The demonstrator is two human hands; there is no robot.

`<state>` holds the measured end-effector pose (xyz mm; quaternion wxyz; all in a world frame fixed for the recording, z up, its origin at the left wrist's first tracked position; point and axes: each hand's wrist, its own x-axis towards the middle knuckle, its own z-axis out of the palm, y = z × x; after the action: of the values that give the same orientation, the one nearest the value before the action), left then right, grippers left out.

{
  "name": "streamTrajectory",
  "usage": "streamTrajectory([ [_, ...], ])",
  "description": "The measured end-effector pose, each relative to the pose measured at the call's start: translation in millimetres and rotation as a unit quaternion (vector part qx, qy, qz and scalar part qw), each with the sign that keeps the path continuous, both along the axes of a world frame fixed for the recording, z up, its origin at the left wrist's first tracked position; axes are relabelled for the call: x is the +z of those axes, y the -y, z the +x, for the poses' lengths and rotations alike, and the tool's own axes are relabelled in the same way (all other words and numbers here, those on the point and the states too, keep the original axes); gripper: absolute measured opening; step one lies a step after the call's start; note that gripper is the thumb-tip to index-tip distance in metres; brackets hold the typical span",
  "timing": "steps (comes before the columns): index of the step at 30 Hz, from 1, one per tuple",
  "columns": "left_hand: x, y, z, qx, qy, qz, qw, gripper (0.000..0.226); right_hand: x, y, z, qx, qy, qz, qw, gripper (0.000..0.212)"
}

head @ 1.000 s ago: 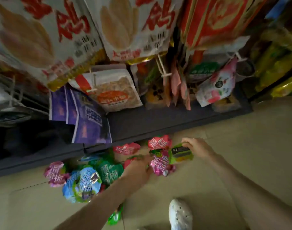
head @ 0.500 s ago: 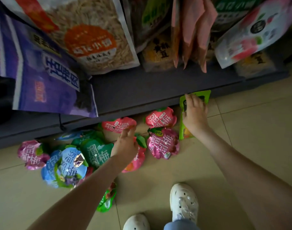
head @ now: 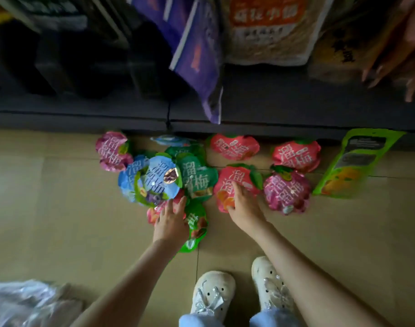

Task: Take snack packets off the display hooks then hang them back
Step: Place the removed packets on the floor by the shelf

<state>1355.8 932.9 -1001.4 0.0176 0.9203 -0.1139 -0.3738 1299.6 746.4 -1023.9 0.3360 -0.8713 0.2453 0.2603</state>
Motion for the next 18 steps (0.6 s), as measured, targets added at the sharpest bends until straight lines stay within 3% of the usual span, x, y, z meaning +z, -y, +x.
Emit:
streamTrajectory([
  [5,-25.7,-76.8,-28.0,0.024,-0.078,0.024,0.996,0.079,-41.8,-86.7,-5.6,0.029,-0.075,0.081,0.993,0.074],
  [10,-25.1,-92.7,-19.6,0.043,-0.066,-0.009,0.997,0.076,-42.4,-116.1,8.5,0.069,-0.09,0.069,0.991,0.076],
  [18,56.6,-34.9,27.7,0.159,-0.017,-0.109,0.981,0.067,61.6,-88.4,64.7,0.089,-0.048,0.007,0.995,0.066],
])
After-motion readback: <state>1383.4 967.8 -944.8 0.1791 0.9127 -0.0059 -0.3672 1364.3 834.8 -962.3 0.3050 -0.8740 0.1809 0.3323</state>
